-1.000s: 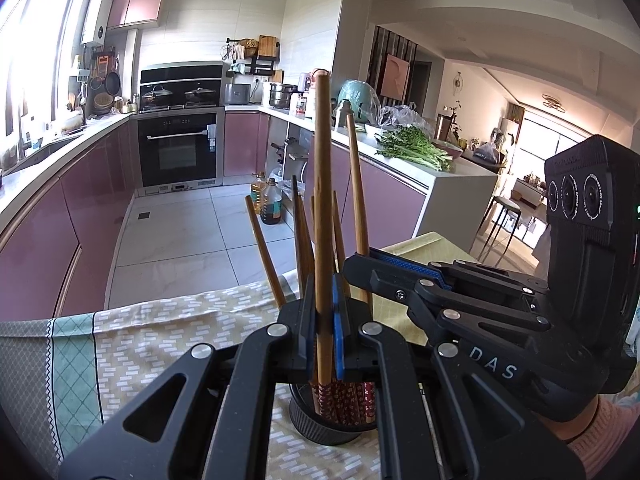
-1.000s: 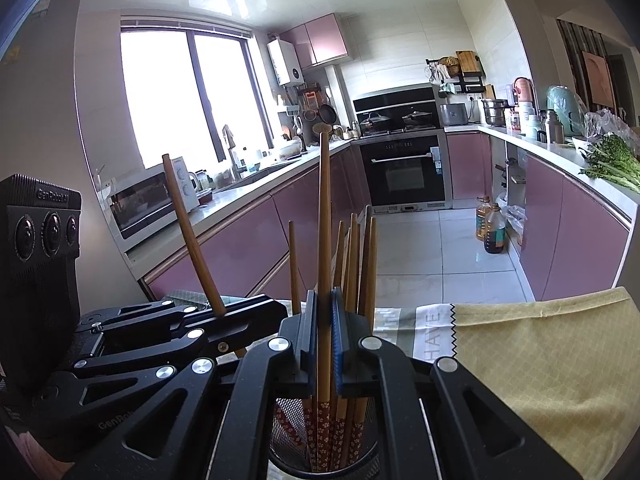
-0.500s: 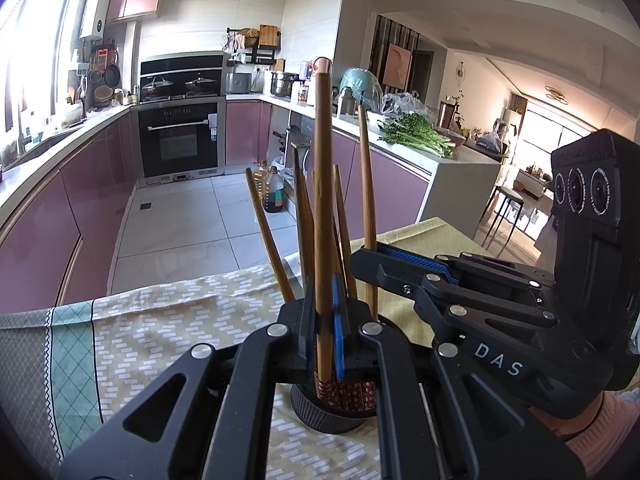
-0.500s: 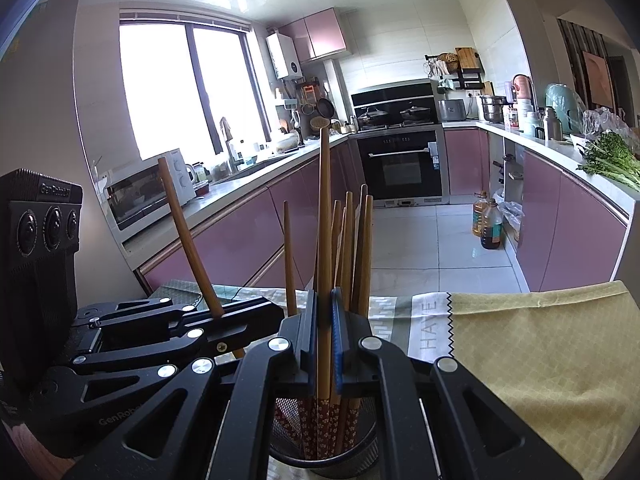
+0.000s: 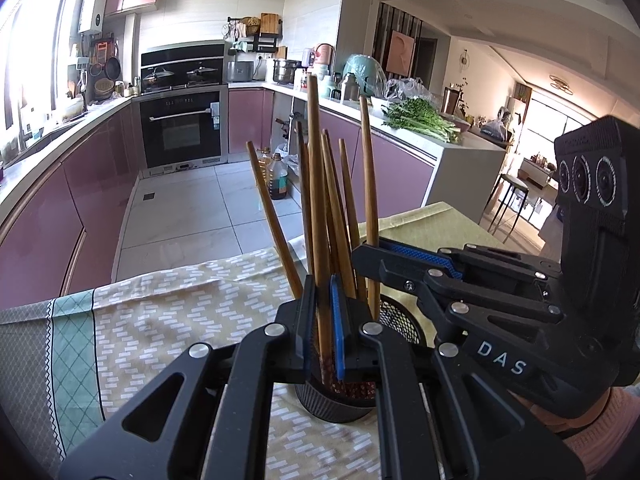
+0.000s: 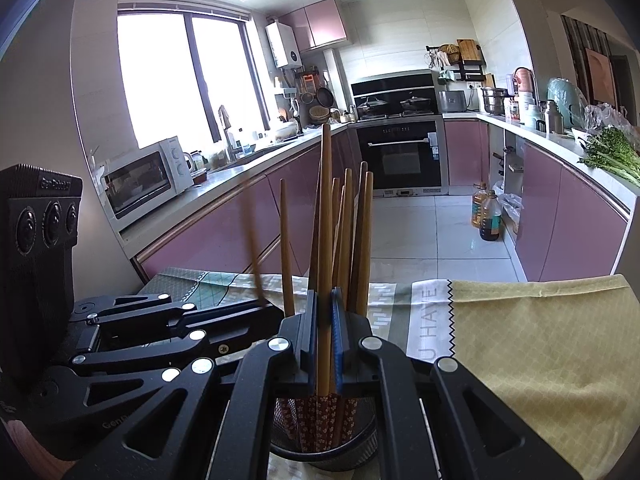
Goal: Organize utensils
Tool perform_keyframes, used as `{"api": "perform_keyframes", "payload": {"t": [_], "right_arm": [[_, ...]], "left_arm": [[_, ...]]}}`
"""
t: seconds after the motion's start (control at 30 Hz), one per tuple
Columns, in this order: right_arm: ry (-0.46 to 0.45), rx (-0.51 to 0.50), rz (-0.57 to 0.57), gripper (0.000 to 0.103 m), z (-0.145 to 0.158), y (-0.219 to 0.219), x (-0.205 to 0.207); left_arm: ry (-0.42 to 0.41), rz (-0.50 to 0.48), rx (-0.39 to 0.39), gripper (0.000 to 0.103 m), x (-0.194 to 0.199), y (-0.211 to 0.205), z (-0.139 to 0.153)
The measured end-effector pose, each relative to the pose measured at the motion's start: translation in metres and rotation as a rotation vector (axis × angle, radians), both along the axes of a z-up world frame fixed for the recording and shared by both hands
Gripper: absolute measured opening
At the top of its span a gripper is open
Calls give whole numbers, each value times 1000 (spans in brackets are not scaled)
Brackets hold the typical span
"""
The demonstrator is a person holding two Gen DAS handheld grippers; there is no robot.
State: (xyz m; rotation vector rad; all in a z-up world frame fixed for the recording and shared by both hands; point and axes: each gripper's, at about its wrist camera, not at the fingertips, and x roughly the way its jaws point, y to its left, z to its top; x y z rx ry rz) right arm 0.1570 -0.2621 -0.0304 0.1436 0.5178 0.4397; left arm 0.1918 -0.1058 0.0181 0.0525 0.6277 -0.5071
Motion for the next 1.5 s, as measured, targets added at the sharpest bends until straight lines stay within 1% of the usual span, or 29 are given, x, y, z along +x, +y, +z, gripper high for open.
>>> {"api": "perform_keyframes", "payload": {"t": [0.17,0.23,0.37,0.4,0.43,0.47,0.53,0.57,0.6,0.63,0.67,0.7,0.73,0.8,0.87,0.9,1.03,1.17,1.23,1.4,1.5], "right_arm": [[13,-6,1,7,-3,0,1],[18,-6,-1,7,-5,-1,1],[22,-6,-6,8,-6,-3,-2],[22,-5,-6,13,-6,-4,-4],[21,-6,-6,20,-6,-5,-6],[18,-9,-9,24,-6,-6,-9],[3,-20,-10,37,-5,-7,-16],[-5,-26,-6,42,-5,-7,-20],[-19,-36,-12,57,-5,-8,-26],[-30,-45,-23,71,-5,-8,-30],[-49,-58,-43,75,-5,-9,-35],[-67,-67,-56,81,-4,-10,-41],[-79,-73,-65,87,-4,-11,-45],[-98,-82,-82,92,-5,-12,-52],[-110,-93,-88,93,-6,-13,-58],[-120,-102,-95,96,-6,-12,-63],[-155,-100,-111,96,-7,-11,-78],[-193,-109,-119,96,-6,-7,-93],[-212,-114,-125,96,-5,-1,-100],[-255,-107,-144,96,-3,5,-115],[-261,-107,-147,96,-2,8,-119]], "left_arm": [[24,9,-7,9,6,2,-9],[24,14,-6,15,5,4,-12],[20,23,-14,22,1,10,-15],[17,30,-17,25,-1,13,-16],[14,37,-20,29,-3,16,-17],[10,42,-24,32,-5,19,-17],[-7,66,-29,43,-13,27,-17],[-21,79,-26,47,-17,31,-17],[-40,102,-21,60,-23,37,-16],[-63,134,-11,76,-29,42,-16],[-83,154,-2,80,-34,46,-15],[-111,176,11,87,-41,51,-14],[-129,194,21,91,-46,56,-14],[-161,236,37,96,-57,64,-12],[-177,257,42,97,-67,69,-11],[-186,271,49,97,-72,72,-10],[-216,314,49,97,-90,81,-7],[-235,357,19,97,-107,94,-4],[-254,380,20,97,-114,97,-2],[-296,402,24,97,-134,105,6],[-316,412,21,97,-144,108,10]]}}
